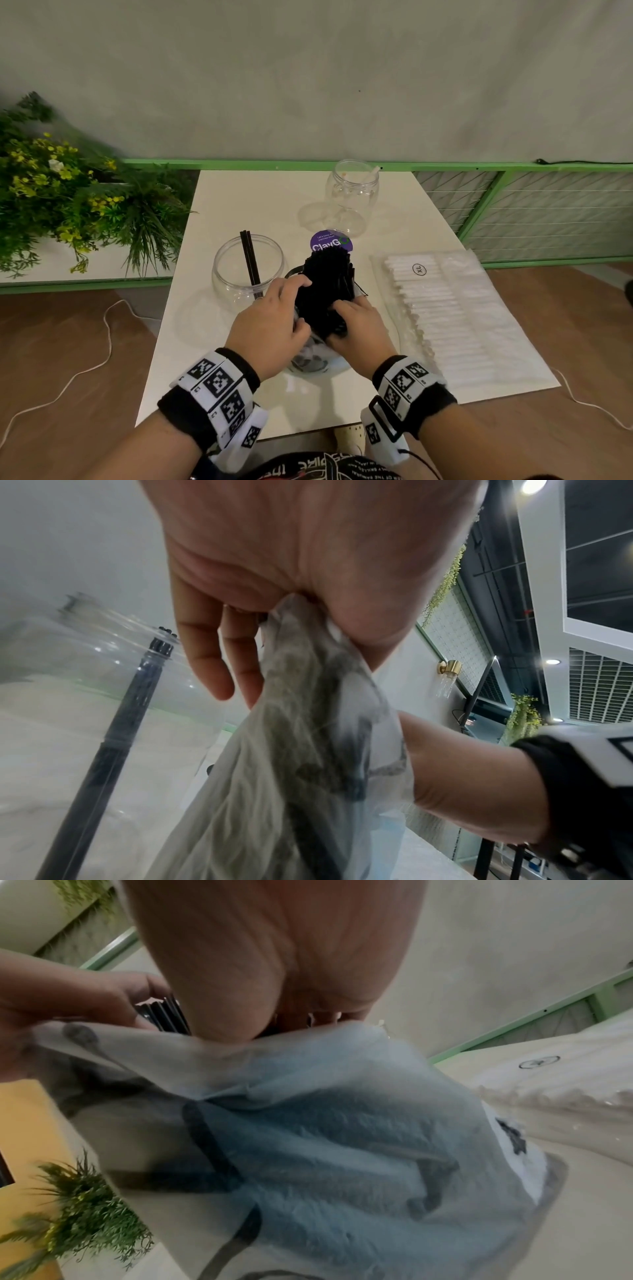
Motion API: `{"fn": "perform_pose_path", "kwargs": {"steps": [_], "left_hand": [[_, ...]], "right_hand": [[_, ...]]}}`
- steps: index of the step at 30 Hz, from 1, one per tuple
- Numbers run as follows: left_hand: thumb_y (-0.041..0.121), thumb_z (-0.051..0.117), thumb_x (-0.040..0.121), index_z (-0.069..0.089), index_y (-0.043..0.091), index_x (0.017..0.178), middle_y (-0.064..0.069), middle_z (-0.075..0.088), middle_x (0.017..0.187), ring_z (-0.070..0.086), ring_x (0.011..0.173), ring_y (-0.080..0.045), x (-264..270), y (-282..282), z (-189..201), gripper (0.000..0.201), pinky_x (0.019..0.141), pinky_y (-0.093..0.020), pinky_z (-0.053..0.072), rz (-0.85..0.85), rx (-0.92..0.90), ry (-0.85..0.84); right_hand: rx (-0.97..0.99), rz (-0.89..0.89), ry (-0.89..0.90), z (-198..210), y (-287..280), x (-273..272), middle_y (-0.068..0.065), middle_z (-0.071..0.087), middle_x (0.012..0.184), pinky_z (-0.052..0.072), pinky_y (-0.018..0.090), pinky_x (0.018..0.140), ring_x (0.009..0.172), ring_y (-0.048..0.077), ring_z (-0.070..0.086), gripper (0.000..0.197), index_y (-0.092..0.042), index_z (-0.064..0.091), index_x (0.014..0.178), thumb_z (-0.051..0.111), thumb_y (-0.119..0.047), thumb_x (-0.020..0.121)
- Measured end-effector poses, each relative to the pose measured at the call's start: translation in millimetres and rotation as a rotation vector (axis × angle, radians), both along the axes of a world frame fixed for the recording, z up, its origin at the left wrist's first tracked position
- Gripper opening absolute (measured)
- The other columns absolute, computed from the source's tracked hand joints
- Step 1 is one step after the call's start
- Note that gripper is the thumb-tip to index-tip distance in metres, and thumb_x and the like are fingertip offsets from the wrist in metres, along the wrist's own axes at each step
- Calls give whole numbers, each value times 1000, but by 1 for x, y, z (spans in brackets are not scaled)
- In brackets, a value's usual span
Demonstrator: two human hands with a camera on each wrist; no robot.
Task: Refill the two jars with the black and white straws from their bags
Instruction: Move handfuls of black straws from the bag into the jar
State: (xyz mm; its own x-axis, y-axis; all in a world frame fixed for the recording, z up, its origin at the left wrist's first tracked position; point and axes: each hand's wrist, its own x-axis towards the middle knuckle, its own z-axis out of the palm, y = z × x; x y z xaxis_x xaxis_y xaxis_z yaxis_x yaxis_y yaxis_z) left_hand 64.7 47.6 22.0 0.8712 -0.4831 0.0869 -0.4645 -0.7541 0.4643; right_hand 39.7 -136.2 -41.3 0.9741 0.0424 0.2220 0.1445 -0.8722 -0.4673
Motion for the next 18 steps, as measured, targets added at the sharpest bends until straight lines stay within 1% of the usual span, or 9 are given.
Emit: {"fn": "perform_pose_path", "kwargs": {"steps": [4, 6, 8, 10, 11, 12, 14, 16, 18], "left_hand": [[25, 53, 84, 27, 35, 129, 5, 47, 128, 57, 73, -18, 0, 3, -2, 53, 57, -30, 44, 35, -28, 2], [24, 53, 85, 29, 35, 131, 5, 47, 129, 55, 71, -16, 1, 4, -2, 53, 57, -29, 44, 55, -36, 7], [24, 52, 86, 30, 33, 133, 5, 47, 130, 50, 67, -13, 1, 5, -2, 53, 57, -27, 41, 65, -33, 11], [25, 52, 87, 28, 35, 133, 6, 46, 130, 49, 66, -12, 0, 5, -2, 53, 57, -26, 41, 65, -24, 3], [25, 51, 87, 27, 35, 133, 6, 47, 129, 49, 65, -12, -1, 5, -2, 53, 57, -27, 42, 66, -23, -1], [25, 51, 87, 27, 36, 133, 6, 47, 128, 50, 64, -12, -2, 5, -2, 53, 56, -27, 42, 70, -26, -4], [25, 52, 88, 29, 34, 133, 6, 49, 126, 52, 65, -14, -3, 4, -2, 52, 57, -28, 43, 80, -38, -7], [24, 53, 87, 31, 34, 131, 5, 51, 123, 56, 67, -16, -4, 3, -2, 50, 57, -29, 45, 80, -57, -17], [24, 53, 87, 30, 35, 130, 5, 52, 122, 57, 67, -16, -4, 3, -3, 50, 56, -30, 46, 78, -65, -26]], "right_hand": [[86, -46, -18, 6, -3, -1, 5, 63, 93, 44, 40, 76, 91, 29, 55, 31, -13, 59, 105, 67, -18, 75], [150, -70, -73, 11, -5, 2, 9, 64, 97, 46, 39, 74, 88, 32, 60, 36, -17, 49, 114, 60, -19, 80], [234, -92, -159, 19, -7, 4, 7, 65, 106, 47, 33, 74, 89, 28, 62, 44, -26, 37, 123, 56, -18, 83], [297, -103, -259, 33, -9, 5, 2, 61, 115, 43, 21, 74, 93, 18, 59, 59, -30, 28, 134, 59, -10, 87], [297, -111, -304, 40, -11, 6, 2, 57, 117, 42, 18, 70, 91, 16, 56, 67, -30, 23, 138, 61, -8, 87], [281, -124, -344, 45, -13, 6, 5, 55, 119, 42, 19, 67, 89, 15, 54, 73, -30, 19, 141, 63, -6, 88], [253, -133, -410, 50, -19, 10, 11, 50, 122, 45, 25, 70, 91, 16, 49, 80, -28, 15, 144, 65, -5, 86], [245, -135, -417, 48, -26, 14, 6, 46, 117, 45, 27, 75, 92, 14, 47, 80, -30, 15, 145, 65, -6, 87], [208, -136, -406, 42, -31, 18, 0, 43, 114, 49, 31, 75, 90, 14, 50, 69, -26, 26, 142, 64, -9, 87]]}}
